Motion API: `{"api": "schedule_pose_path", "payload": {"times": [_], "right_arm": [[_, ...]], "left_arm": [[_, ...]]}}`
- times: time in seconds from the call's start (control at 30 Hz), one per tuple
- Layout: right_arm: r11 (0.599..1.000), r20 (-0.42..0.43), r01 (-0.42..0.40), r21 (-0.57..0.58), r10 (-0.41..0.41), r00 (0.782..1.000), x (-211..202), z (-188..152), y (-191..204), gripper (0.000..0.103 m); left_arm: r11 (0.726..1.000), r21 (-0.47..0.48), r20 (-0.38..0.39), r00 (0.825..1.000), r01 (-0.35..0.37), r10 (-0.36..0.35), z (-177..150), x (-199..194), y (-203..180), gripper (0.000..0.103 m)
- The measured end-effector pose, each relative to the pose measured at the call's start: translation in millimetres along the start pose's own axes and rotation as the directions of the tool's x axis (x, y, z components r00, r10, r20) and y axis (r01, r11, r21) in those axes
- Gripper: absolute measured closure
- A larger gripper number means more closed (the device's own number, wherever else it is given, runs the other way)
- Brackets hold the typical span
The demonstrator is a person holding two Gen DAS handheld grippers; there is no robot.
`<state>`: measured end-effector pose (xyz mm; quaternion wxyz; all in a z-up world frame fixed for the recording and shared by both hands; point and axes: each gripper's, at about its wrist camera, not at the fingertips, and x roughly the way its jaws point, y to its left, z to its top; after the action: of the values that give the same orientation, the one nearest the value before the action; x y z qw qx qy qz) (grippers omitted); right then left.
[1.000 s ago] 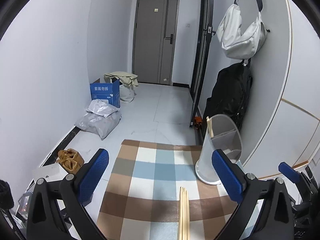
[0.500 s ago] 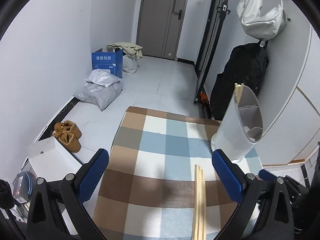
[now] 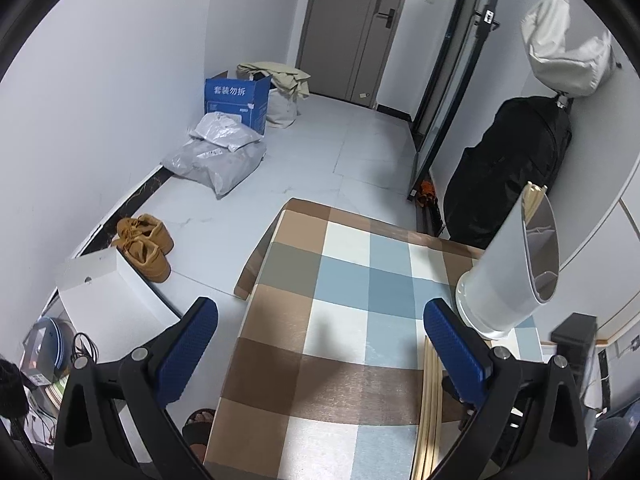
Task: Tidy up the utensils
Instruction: 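Lower the right tool onto the chopsticks and grasp one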
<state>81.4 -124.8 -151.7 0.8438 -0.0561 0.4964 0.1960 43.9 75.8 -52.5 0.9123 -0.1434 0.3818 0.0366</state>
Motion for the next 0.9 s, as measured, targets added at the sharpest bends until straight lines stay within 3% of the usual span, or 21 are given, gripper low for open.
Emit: {"api": "schedule_pose_path", "payload": {"times": [0.27,0.67,0.9], "right_arm": [[0.994,-0.076,0.104,-0.037,-0.106,0.991,12.7,10.0,10.1,0.094],[0.989,-0.091,0.137,-0.053,-0.142,0.986,21.8,27.9,14.3,0.094],[0.995,-0.062,0.099,-0.003,-0.099,0.993,20.3,30.0,8.2,0.098]], "left_arm": [[0.998,-0.061,-0.034,0.999,0.015,-0.017,3.4,3.0,11.3,0.003],[0.997,-0.082,-0.064,0.998,0.01,-0.015,6.4,7.8,21.9,0.003],[0.998,-0.059,-0.102,0.995,-0.012,0.006,1.2,18.0,25.1,0.003]]}}
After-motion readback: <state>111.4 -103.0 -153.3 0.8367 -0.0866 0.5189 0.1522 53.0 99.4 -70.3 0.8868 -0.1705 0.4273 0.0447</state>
